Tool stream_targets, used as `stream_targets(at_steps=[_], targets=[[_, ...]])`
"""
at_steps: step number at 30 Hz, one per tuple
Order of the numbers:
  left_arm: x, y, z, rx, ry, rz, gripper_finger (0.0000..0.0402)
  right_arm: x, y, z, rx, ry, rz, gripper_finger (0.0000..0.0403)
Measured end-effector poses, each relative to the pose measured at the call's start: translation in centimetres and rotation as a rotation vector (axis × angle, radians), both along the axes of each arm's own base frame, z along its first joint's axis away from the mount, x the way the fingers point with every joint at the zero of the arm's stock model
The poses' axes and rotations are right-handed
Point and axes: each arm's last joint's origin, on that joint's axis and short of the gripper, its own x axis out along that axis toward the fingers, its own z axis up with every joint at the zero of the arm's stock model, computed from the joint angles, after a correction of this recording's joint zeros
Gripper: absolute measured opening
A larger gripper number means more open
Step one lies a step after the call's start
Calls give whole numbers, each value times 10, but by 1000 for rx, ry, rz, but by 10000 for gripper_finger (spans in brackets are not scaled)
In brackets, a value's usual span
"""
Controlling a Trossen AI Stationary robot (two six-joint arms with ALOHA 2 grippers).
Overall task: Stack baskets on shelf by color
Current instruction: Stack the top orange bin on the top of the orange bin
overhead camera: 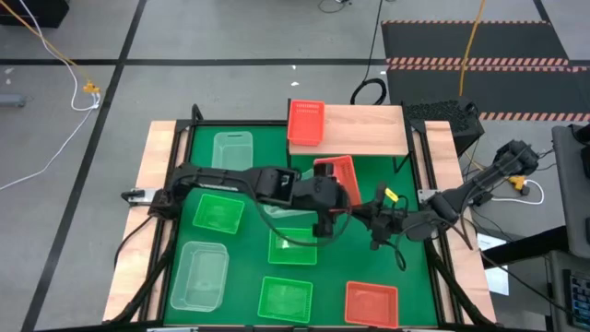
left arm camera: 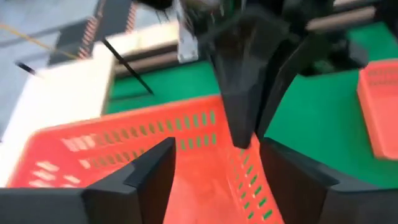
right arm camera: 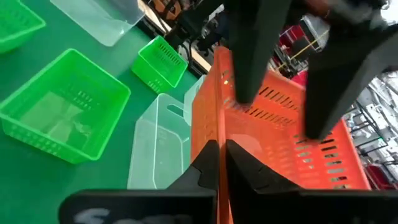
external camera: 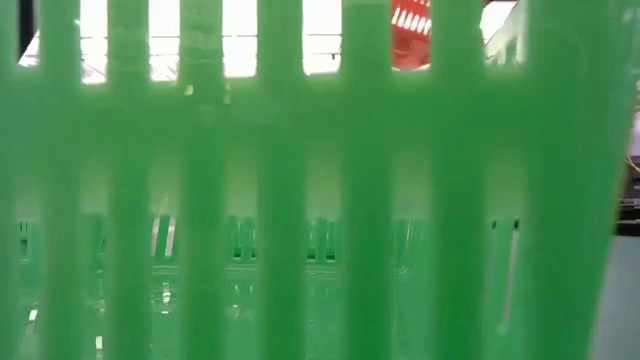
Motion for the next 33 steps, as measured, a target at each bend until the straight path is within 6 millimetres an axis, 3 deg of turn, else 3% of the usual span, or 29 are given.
stream_targets(at_steps=[6,16,23,28,33], targets=[[-3,0,0,-60,35,-74,169,3,-3,5,14,-18,-25,1],[-5,5,-4,-4,82,-65,104,5,-3,9,32,-66,-46,2],[-8,8,-13,30,157,-67,13,5,-3,8,27,-63,-42,3],[-10,8,-10,67,150,-58,8,7,-3,14,6,-104,-38,22],[-20,16,2,185,164,-26,6,-5,1,41,35,-307,-147,68]])
